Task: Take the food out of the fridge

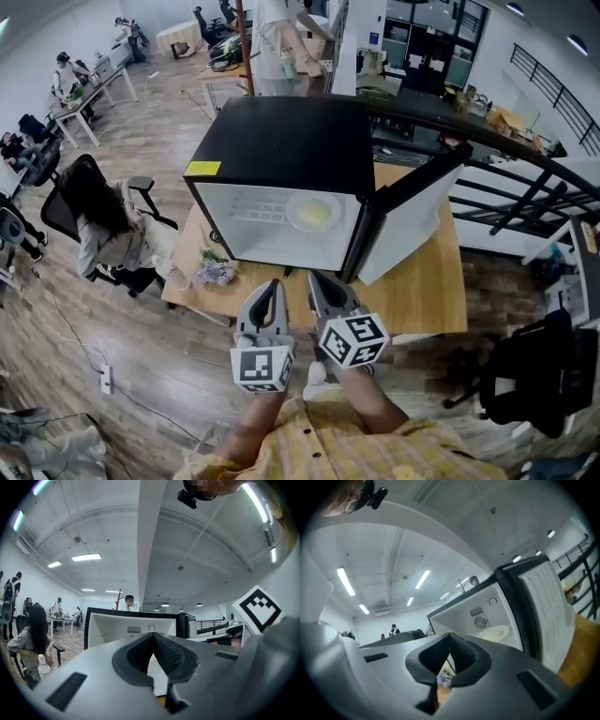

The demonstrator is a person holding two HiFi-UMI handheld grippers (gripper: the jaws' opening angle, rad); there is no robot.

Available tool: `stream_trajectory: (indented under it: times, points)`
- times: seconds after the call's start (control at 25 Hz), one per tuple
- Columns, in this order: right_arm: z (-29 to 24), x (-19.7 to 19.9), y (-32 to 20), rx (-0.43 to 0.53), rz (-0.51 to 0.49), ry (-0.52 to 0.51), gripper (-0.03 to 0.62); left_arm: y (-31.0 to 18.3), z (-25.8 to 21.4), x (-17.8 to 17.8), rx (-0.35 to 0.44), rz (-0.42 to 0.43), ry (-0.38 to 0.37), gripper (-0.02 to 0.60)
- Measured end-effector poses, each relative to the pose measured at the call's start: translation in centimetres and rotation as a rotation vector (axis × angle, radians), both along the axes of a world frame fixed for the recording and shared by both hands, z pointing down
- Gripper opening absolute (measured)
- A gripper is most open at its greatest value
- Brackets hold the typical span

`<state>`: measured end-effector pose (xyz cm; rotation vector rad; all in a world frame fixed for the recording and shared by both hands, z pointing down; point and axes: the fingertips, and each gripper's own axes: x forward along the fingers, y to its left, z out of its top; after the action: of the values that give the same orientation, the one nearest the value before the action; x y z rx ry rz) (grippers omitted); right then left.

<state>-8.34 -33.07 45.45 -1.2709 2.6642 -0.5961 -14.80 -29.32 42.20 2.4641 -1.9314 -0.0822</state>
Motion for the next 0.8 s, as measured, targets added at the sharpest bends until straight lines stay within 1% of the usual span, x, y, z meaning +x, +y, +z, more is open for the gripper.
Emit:
stream_trajectory:
  times: [0.08,0.2,0.36,0.64,0.8]
  points:
    - [1.2,0.1,-1.2,-0.083,-0.007,-0.088,0.003,-0.7,0.1,0.0,-0.002,-0.006,-0.009,0.008]
    - [2.6,0.0,-2.7,-0.167,-0.008,-0.181,0.003,-1.7,0.1,0.3,0.003,-0.012,-0.036,0.008]
    - [4.2,-0.4,-4.6,-0.279,-0.019,-0.296,0.003,-3.1,0.5,0.6,-0.007,-0.010,-0.046,0.008]
    - [5.1,0.0,-7.1,-0.399,-0.002,-0.510,0.003,-4.8,0.3,0.2,-0.010,-0.028,-0.060,0.008]
    - [6.4,0.1,-7.7,-0.492,0.017,-0.648,0.003,-5.3,0.3,0.1,-0.014,-0.032,-0.061,0.008]
